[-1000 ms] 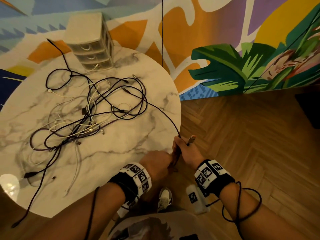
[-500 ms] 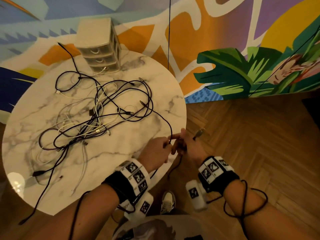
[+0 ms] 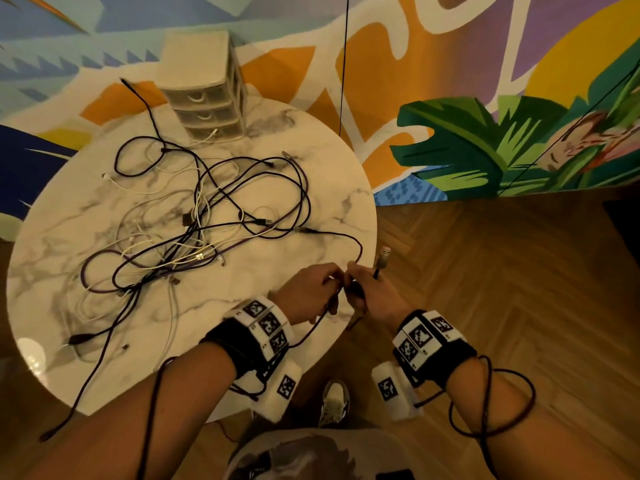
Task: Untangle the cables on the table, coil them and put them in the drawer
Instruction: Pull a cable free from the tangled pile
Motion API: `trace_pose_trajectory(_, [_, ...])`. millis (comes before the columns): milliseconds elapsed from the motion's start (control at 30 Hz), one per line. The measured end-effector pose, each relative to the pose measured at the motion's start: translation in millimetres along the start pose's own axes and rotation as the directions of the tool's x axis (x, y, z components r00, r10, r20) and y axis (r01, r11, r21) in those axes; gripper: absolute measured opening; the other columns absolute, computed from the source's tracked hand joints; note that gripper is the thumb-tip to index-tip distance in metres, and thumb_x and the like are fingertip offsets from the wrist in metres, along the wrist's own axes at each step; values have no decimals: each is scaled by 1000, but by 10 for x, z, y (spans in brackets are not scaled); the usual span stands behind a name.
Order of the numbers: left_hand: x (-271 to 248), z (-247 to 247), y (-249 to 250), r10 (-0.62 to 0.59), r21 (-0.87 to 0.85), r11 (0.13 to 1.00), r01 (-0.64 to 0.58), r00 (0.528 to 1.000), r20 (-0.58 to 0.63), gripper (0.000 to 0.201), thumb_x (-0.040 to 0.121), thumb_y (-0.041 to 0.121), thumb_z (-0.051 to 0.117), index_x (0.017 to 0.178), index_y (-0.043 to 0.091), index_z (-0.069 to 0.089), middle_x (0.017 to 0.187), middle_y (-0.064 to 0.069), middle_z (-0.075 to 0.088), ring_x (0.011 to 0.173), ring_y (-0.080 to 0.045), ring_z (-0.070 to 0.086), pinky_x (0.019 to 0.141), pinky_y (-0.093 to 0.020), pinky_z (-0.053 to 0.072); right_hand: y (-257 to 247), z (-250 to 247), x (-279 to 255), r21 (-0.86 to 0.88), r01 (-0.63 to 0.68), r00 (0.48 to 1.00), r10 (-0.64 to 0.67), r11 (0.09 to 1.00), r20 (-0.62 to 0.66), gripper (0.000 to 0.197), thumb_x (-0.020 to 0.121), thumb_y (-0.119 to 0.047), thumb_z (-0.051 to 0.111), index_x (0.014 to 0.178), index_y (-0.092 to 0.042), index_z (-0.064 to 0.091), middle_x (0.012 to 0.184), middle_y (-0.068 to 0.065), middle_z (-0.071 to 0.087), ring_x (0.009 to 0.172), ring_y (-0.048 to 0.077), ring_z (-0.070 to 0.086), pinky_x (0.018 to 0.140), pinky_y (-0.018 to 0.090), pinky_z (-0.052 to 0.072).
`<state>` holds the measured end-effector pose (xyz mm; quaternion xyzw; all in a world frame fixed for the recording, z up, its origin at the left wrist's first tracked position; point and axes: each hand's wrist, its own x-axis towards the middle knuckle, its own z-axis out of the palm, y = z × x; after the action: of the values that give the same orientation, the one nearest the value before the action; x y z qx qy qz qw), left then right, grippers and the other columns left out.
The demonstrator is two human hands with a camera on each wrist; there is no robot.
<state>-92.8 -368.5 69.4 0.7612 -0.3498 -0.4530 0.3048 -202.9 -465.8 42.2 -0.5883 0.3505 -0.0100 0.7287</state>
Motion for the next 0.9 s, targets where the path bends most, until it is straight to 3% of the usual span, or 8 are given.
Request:
trace_pose_trajectory(67, [-28,62,-3,38,100,994,-37,999,-13,19,96,19,43,94,13,60,68,-5,63,53,-11,55,49,-23,41,10,-33,-8,-17,-43,999,42,999,-24,46,102,-38,31,69,-12,48,39,-3,37,38,13,27,44,26,23])
trace_pose_trajectory(233, [-81,200,-83,-57,-131,989,66,996,65,18,92,17,52,110,12,53,78,-12,67,53,-14,51,41,-22,38,69,-18,-53,27,-115,991,116,993,-63,40,102,-37,33,72,-14,45,46,0,51,38,12,42,46,26,30])
trace_pose_trajectory(333, [-124,181,-73,7,-157,988,-2,1000,26,16,93,7,49,106,9,56,73,-10,66,47,-9,47,43,-16,37,153,-23,-24,74,-99,984,108,992,-144,30,102,-37,33,87,-15,46,59,3,55,45,14,38,46,27,30])
trace_pose_trajectory(433, [-258,177,-89,76,-85,994,-63,983,165,14,91,6,50,101,11,59,72,-1,66,52,-2,51,51,-14,41,111,-158,94,298,-114,945,195,948,-261,19,101,-30,36,107,-14,46,66,6,60,39,10,35,41,23,30])
trace_pose_trajectory(533, [-363,205,-166,104,49,991,-126,941,321,14,90,0,51,99,6,60,71,5,62,55,7,55,53,-8,40,-93,-303,167,363,-55,959,151,930,-241,20,100,-21,39,112,-8,48,58,1,49,38,8,30,38,20,25])
trace_pose_trajectory(633, [-286,128,-187,99,30,993,-111,955,278,12,90,7,54,96,14,61,75,-1,66,59,-1,57,55,-14,44,-237,-307,116,262,8,988,33,965,-151,26,101,-15,35,118,-2,51,51,-3,36,38,6,30,36,18,26])
trace_pose_trajectory(733, [-82,12,-98,-5,-187,982,27,993,116,18,98,24,46,103,14,60,85,-3,69,68,-14,58,55,-23,44,-234,-242,-40,145,101,994,-93,984,-64,27,102,-9,33,115,1,54,45,-7,38,40,6,30,39,17,26])
trace_pose_trajectory(900, [181,4,223,-140,-621,765,173,985,102,23,98,26,44,101,9,59,76,-3,62,57,-12,52,48,-23,37,-156,-137,-327,138,170,978,-184,976,97,20,100,-1,32,109,3,50,47,-5,36,40,5,28,43,16,24])
